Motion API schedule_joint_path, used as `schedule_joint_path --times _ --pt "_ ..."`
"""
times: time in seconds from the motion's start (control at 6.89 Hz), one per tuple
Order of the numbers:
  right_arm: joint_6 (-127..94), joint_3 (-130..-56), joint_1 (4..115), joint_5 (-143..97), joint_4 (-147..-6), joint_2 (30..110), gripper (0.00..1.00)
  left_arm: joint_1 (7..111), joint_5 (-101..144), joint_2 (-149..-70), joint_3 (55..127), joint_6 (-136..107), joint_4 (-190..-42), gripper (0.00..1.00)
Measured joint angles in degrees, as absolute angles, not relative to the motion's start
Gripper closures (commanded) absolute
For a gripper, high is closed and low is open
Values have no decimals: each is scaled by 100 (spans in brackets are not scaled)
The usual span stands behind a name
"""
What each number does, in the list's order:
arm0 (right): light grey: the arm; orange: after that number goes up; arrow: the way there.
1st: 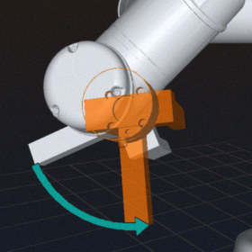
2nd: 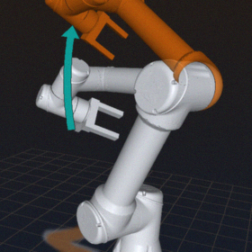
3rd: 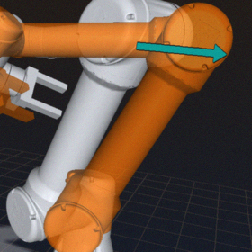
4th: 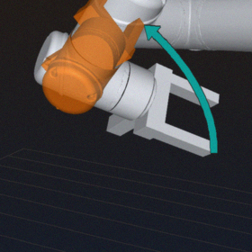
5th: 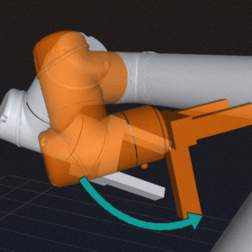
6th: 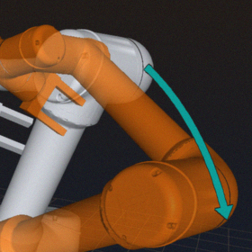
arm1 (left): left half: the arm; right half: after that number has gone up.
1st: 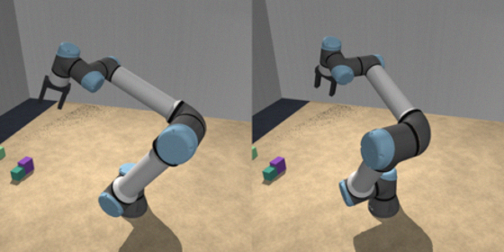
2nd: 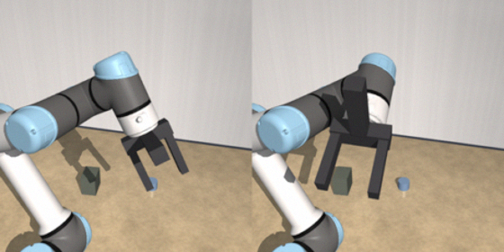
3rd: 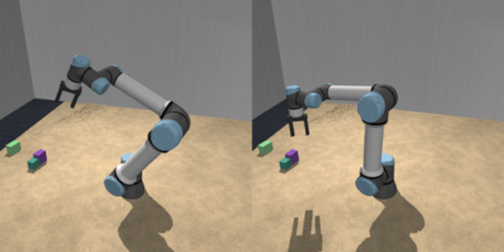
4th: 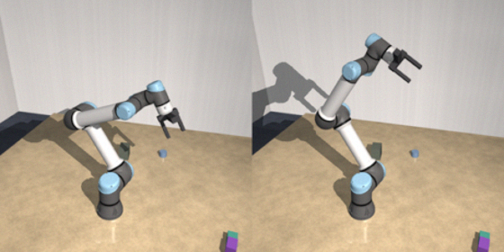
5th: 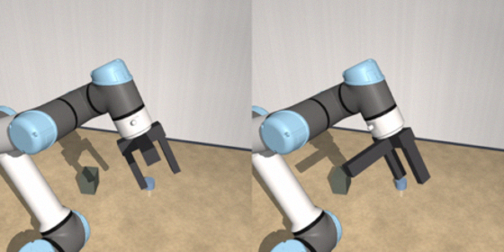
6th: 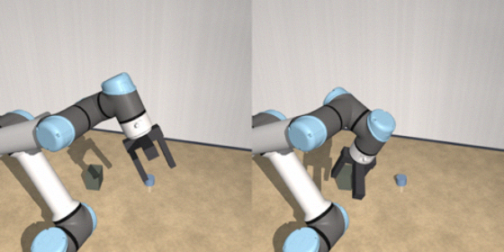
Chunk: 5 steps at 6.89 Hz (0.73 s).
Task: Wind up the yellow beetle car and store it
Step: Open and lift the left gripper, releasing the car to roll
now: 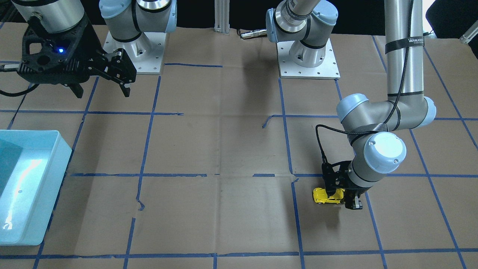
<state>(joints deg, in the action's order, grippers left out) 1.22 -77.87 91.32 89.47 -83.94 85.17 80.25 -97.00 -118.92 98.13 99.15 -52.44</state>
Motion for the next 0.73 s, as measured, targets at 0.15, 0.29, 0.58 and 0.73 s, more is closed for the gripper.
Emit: schedule_joint_path --times 0.15,0.29,0.58,0.73 --pt "123 -7785 9132 8945 -8393 8517 0 8024 -9690 -11864 9787 9914 -5276 44" --pt "123 -7784 9132 8943 -8394 8517 0 8021 -9687 -11843 9773 9914 -5286 43" --pt "123 -7781 9132 8947 -8392 8517 0 8017 -9686 -11832 9760 9914 -5291 41" --pt "127 -7781 9132 8947 -8388 8517 0 8016 -9686 -11831 9754 9914 -5291 40"
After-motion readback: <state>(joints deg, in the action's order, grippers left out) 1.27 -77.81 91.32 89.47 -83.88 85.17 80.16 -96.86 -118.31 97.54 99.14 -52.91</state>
